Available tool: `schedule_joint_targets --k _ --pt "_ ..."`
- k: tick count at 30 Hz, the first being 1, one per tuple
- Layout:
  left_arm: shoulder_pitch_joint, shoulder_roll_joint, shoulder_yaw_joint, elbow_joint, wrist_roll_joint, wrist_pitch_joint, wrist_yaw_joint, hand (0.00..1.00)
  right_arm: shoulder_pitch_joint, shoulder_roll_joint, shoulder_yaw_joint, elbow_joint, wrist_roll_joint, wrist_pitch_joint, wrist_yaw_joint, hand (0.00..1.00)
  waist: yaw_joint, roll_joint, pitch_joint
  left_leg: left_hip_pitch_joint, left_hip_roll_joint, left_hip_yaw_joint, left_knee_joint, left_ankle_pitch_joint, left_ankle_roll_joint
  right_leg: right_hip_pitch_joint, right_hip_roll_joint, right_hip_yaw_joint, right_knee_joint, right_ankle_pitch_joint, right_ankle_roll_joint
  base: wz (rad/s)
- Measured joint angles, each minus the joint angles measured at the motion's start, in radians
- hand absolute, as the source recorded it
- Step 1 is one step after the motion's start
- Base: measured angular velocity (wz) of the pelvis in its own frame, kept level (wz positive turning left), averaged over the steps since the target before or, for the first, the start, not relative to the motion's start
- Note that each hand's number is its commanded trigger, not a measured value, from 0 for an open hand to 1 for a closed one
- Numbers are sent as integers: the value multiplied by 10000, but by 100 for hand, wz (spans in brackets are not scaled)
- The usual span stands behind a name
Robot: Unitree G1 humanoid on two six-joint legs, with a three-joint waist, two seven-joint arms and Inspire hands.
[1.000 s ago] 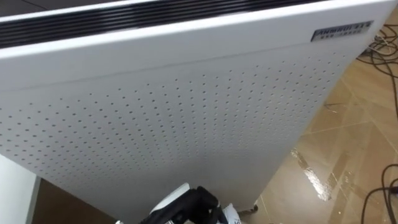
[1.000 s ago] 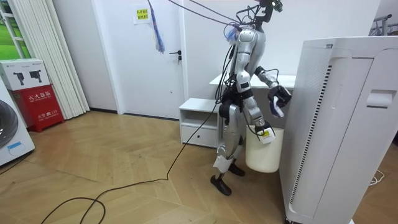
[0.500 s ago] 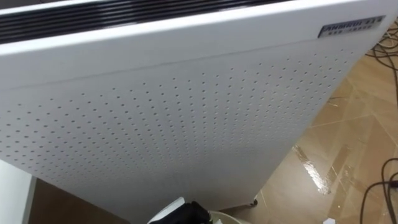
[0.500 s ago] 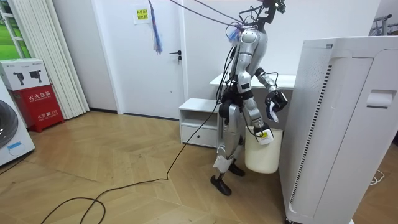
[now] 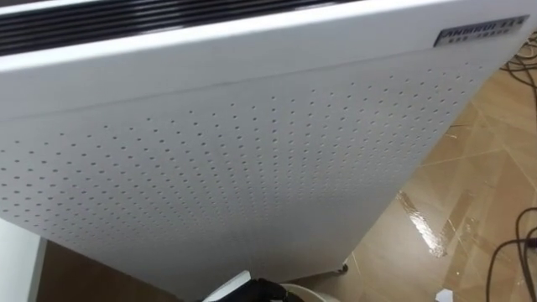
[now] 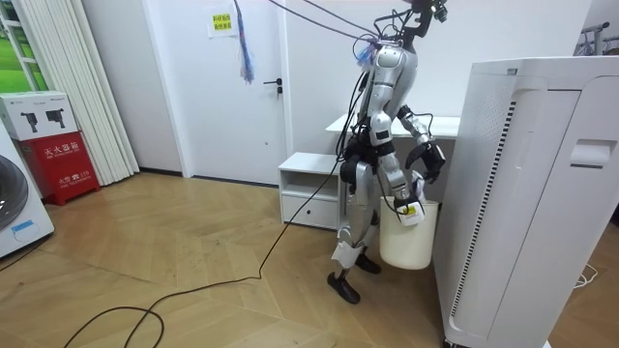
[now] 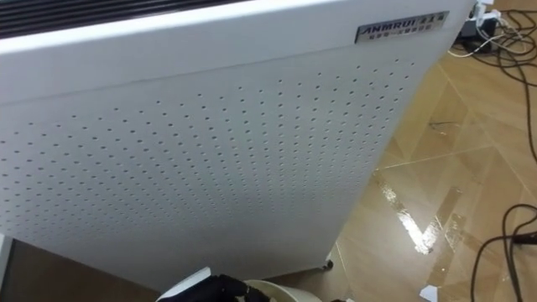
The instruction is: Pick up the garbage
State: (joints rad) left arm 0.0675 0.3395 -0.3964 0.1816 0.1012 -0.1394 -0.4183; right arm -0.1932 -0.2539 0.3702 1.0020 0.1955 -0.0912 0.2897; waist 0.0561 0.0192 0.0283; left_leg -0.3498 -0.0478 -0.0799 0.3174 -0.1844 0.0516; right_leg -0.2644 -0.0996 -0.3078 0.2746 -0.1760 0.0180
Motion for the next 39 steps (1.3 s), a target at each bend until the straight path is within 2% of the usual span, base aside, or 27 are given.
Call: schedule_joint_targets --k 7,17,20,24,30,35,39 --pt "0 42 34 0 23 248 -296 0 -17 -141 -2 -36 0 74 50 100 20 0 -1 -30 -12 33 95 3 6 7 -26 -4 77 -1 2 1" --pt "197 152 11 73 30 330 -558 0 -12 -250 -2 -113 -1 270 54 100 -20 8 -6 27 -1 75 208 19 21 62 35 32 170 0 -1 0" --pt "223 224 -34 114 30 341 -559 0 -15 -269 -3 -137 -1 275 54 100 -78 16 -11 36 -1 80 210 22 24 64 33 42 201 1 -2 0" --pt "386 265 -37 145 125 563 -561 0 -11 -273 -12 -212 -5 275 61 100 -298 40 -21 67 -2 110 171 32 31 78 33 60 194 3 -5 -1" --pt "608 314 3 146 334 604 -673 0 155 -307 -88 -214 -46 279 74 100 -462 60 -28 558 1 147 -85 40 31 533 47 49 -14 2 -4 0" --pt "834 305 145 145 333 671 -691 0 596 -544 -119 -277 73 280 158 100 -486 24 -35 1191 4 262 -314 42 34 1026 28 61 -65 -4 6 -4" --pt "1183 301 589 150 340 687 -641 0 1110 -590 -591 -274 -9 284 179 100 -543 -59 -95 1604 1 268 -483 41 35 1462 57 80 -278 -9 14 -1"
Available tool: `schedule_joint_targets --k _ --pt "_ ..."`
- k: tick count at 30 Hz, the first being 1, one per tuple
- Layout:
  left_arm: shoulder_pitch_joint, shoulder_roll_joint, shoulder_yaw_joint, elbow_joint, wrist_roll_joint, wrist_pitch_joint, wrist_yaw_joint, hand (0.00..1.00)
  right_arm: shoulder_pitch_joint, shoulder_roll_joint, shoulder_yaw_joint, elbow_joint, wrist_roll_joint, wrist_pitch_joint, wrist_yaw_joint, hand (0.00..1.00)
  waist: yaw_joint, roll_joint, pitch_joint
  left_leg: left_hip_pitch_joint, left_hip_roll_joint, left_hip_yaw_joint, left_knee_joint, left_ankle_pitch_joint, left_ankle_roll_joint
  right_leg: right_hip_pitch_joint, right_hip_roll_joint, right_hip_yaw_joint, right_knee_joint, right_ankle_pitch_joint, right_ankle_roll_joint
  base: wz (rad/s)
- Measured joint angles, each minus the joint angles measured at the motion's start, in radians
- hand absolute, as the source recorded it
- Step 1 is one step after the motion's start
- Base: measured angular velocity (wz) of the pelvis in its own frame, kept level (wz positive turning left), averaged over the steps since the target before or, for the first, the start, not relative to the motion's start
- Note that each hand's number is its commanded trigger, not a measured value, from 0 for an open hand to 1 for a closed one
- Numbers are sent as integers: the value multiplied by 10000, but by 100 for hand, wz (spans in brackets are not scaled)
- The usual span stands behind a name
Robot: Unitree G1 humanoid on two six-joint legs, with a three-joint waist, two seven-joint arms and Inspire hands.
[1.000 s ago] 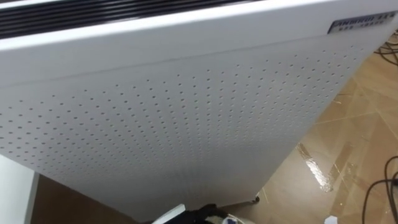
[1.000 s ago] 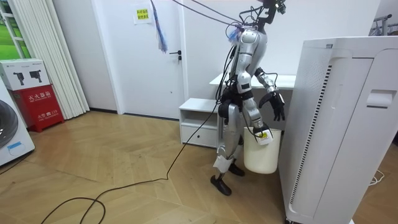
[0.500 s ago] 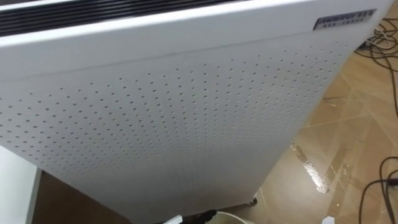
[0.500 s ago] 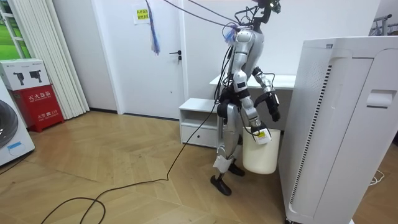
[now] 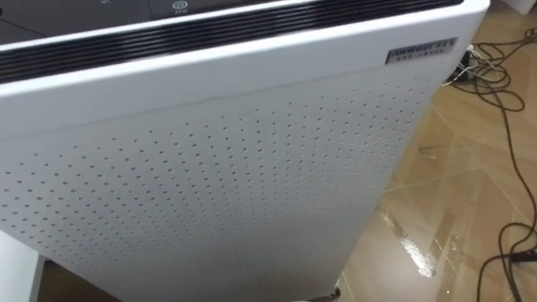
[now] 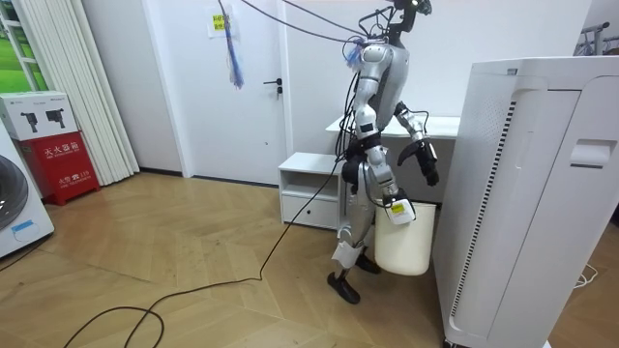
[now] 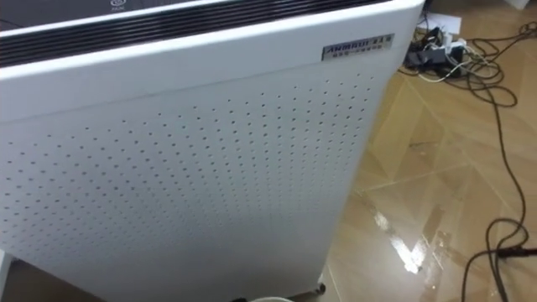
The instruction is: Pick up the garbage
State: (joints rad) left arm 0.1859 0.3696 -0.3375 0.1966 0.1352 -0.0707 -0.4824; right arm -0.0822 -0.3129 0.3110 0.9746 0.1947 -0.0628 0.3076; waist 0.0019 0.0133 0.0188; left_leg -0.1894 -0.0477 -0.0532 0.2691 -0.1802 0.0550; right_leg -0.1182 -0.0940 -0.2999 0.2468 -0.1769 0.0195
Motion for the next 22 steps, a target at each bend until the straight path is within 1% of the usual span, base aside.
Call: schedule_joint_targets --k 2,3,4,5,6,8,9,10,11,12,13,14,15,16,17,18,19,20,22 --pt "252 -64 96 67 23 1 124 0 263 49 -195 2 67 0 -5 100 8 -63 -25 187 24 76 -82 0 0 189 36 11 -130 0 2 -6" --pt "403 -153 97 304 61 3 220 0 525 52 -207 12 261 0 -66 100 2 -99 -53 427 33 96 -195 0 -1 432 52 6 -218 0 3 -4" --pt "558 -263 103 651 61 7 306 0 834 63 -209 12 399 6 -140 100 11 -153 -118 678 40 101 -333 7 -13 654 70 5 -293 -1 6 0" --pt "617 -324 104 840 62 15 374 0 956 75 -210 12 410 8 -177 100 17 -180 -134 792 43 102 -366 8 -15 744 75 5 -299 -8 17 -4" --pt "694 -446 116 1185 61 72 451 0 1146 124 -236 41 436 19 -288 100 11 -239 -157 960 56 137 -414 9 -17 881 89 24 -352 -12 22 -6" --pt "780 -624 209 1668 36 86 574 0 1297 262 -484 281 556 43 -329 100 16 -323 -154 1198 72 205 -521 18 -31 1092 118 99 -438 -9 19 -9" --pt "777 -695 225 2096 -141 82 692 0 1372 397 -623 413 780 71 -349 100 12 -356 -169 1328 81 236 -580 18 -32 1199 132 150 -455 -9 19 -10" --pt "775 -758 225 2536 -326 74 856 0 1456 462 -620 426 813 91 -356 100 12 -398 -220 1356 86 260 -663 16 -35 1248 153 237 -483 -9 19 -8" --pt "773 -784 229 2746 -450 73 925 0 1478 480 -623 452 820 96 -367 100 11 -426 -231 1389 86 272 -677 16 -35 1271 156 243 -498 -8 20 -8" --pt "770 -825 256 3188 -756 54 1033 0 1561 525 -709 550 892 93 -370 100 -8 -422 -236 1518 95 302 -717 16 -35 1398 180 292 -593 20 27 -10" --pt "772 -893 399 3694 -1049 27 1065 0 1590 619 -903 789 983 92 -365 100 21 -508 -212 1670 112 355 -749 16 -35 1513 205 384 -638 34 35 -11" --pt "772 -947 529 4004 -1174 -2 1090 0 1584 671 -1025 903 1041 95 -365 100 22 -500 -213 1715 117 370 -801 13 -37 1552 207 383 -640 33 36 -11" --pt "765 -1000 713 4551 -1703 -23 1231 0 1591 738 -1147 1080 1178 86 -367 100 20 -486 -223 1787 132 409 -877 13 -38 1574 213 404 -632 33 37 -14" --pt "780 -1071 984 5078 -2249 -47 1339 0 1606 749 -1217 1126 1240 87 -369 100 28 -504 -206 1826 152 485 -917 12 -39 1570 230 500 -633 33 36 -14" --pt "764 -1116 1133 5369 -2427 -66 1412 0 1646 761 -1316 1131 1248 87 -369 100 21 -491 -211 1840 157 499 -931 12 -40 1570 235 511 -633 33 36 -13" --pt "703 -1248 1528 5920 -2672 -70 1510 0 1795 783 -1557 1159 1257 92 -377 100 15 -483 -200 1879 158 521 -966 12 -41 1587 242 546 -648 33 36 -7" --pt "729 -1365 1952 6416 -3007 -79 1595 0 1876 813 -1828 1230 1321 99 -378 100 19 -514 -142 1990 160 544 -1028 13 -43 1688 249 539 -696 33 36 -4" --pt "710 -1420 2150 6678 -3112 -94 1654 0 1921 825 -1918 1302 1385 99 -381 100 17 -514 -147 2034 161 545 -1042 8 -50 1749 258 532 -754 34 37 0" --pt "574 -1621 2750 7773 -3855 -101 1931 0 1945 947 -2352 1744 1624 113 -459 100 27 -527 -134 2193 168 548 -1081 -6 -66 1875 272 528 -804 34 38 0"
